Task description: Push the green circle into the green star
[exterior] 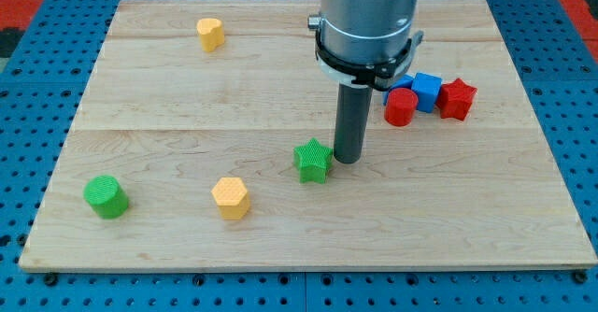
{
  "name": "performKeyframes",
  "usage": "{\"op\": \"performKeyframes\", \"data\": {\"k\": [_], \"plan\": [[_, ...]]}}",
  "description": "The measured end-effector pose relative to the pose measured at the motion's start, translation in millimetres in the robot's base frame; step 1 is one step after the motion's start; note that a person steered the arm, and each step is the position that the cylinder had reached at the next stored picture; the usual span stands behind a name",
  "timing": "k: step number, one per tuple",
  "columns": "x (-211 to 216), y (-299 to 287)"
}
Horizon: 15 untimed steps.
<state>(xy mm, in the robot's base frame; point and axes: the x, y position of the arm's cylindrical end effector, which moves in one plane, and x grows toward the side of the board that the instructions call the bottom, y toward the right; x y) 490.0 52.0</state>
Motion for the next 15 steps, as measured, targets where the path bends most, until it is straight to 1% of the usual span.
{"op": "performKeyframes", "data": {"k": [1, 2, 3, 4, 5, 6, 7, 8, 9, 10, 11, 12, 14, 15], "plan": [[5, -46], [5, -143], [-1, -169], [-19, -181], [-18, -279], [-18, -357], [37, -325], [55, -247], [59, -242], [118, -267], [129, -217], [110, -194], [92, -192], [126, -181]]}}
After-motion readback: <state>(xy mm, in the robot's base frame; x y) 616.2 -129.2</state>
